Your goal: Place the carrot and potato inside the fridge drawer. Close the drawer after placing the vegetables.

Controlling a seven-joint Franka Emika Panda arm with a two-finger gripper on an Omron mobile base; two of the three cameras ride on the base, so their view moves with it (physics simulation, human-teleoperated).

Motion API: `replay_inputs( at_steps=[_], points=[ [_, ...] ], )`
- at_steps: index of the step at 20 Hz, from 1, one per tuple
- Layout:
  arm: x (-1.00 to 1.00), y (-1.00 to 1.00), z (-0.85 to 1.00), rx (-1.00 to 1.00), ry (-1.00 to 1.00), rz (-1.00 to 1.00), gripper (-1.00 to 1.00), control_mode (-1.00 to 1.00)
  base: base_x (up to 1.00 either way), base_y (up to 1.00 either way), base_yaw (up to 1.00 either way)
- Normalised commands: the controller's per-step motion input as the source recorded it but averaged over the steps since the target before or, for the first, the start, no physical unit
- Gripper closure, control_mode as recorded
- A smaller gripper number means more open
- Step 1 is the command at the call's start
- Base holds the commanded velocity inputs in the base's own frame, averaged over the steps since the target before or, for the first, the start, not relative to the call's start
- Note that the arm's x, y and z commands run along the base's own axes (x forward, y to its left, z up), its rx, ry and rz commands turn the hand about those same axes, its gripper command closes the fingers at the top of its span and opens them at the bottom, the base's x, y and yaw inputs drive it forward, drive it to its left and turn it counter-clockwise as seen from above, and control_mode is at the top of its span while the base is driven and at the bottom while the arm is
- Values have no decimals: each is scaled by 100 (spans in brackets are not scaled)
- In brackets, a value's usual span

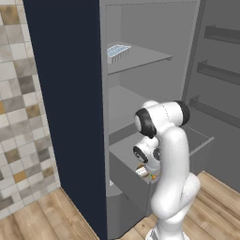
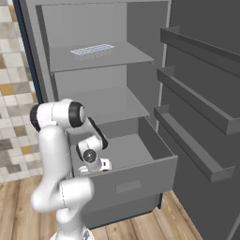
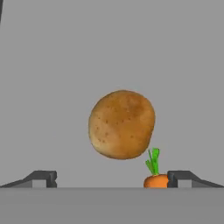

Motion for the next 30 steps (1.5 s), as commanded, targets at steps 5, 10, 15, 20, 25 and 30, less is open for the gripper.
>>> replay_inputs(
  at_steps=[5, 10, 15, 20, 25, 30],
  points=[
    [-14, -41, 94, 1, 28, -5, -100, -100, 0, 0, 0],
    [-35, -58, 90, 0, 44, -6, -100, -100, 0, 0, 0],
    [-3, -20, 100, 0, 22, -5, -100, -100, 0, 0, 0],
    [9, -2, 100, 0, 6, -7, -100, -100, 0, 0, 0],
    [26, -16, 100, 0, 10, -7, -100, -100, 0, 0, 0],
    [7, -30, 100, 0, 13, -4, -100, -100, 0, 0, 0]
  ],
)
